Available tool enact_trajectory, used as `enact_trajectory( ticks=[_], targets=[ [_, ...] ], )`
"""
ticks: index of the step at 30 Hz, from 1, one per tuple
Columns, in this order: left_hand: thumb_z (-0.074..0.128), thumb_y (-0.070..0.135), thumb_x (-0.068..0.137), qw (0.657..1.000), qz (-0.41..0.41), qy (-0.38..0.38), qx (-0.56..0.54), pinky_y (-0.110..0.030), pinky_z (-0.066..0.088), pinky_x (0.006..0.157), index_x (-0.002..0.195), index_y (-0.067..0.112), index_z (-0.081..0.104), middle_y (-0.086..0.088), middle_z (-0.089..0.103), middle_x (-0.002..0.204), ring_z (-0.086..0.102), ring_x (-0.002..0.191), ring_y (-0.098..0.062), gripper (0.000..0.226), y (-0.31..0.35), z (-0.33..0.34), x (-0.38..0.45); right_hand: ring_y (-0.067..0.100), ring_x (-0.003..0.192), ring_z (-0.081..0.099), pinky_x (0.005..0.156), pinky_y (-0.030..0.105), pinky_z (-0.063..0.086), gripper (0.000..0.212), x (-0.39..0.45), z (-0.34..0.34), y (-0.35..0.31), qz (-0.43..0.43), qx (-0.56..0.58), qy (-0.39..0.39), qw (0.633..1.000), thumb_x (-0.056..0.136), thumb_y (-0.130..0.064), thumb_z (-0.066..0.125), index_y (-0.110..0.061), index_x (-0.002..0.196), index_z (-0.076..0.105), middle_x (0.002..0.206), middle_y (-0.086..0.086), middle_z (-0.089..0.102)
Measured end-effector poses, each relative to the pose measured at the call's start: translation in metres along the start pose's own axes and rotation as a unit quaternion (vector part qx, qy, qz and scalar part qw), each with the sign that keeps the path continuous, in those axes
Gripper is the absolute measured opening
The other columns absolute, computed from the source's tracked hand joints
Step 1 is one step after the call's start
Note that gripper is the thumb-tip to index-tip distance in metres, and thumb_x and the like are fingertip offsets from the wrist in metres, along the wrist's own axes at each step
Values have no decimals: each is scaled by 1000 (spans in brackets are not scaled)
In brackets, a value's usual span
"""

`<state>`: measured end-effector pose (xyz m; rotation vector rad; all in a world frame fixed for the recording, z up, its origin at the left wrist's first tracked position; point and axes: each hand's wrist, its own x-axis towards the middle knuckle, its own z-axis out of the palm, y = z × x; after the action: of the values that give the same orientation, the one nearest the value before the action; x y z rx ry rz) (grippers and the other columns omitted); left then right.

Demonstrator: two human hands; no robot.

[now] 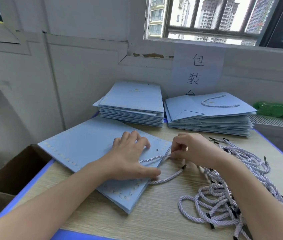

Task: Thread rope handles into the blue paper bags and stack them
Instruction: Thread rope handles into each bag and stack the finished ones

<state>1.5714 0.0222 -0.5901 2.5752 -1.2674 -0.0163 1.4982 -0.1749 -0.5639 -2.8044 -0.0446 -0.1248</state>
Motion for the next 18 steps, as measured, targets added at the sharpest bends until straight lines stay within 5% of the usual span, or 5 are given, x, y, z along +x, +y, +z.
enact_trajectory(
  ticks=[7, 13, 18],
  targets=[
    [22, 85, 48, 999, 14, 6, 32, -31, 25, 93, 118, 29, 42, 8, 34, 111, 28, 109, -12, 93, -1, 0, 0, 9, 61, 60, 61, 21, 50, 21, 5, 4, -8, -1, 280, 82, 956, 86, -3, 63, -22, 80, 65, 66, -2, 64],
    [25, 84, 50, 999, 25, 5, 40, -31, 28, 91, 113, 27, 44, 8, 34, 105, 29, 103, -13, 87, 2, 0, -1, 10, 61, 63, 59, 28, 48, 19, 12, 19, -12, 30, 282, 88, 955, 81, -4, 68, -20, 72, 64, 64, 0, 68],
    [25, 82, 51, 999, 23, 4, 43, -31, 28, 89, 112, 27, 44, 8, 33, 103, 28, 99, -13, 85, 1, 0, -2, -3, 59, 50, 58, 14, 38, 15, 16, 26, -17, 43, 195, 94, 975, 80, -17, 72, -27, 72, 64, 67, -13, 61]
  ],
)
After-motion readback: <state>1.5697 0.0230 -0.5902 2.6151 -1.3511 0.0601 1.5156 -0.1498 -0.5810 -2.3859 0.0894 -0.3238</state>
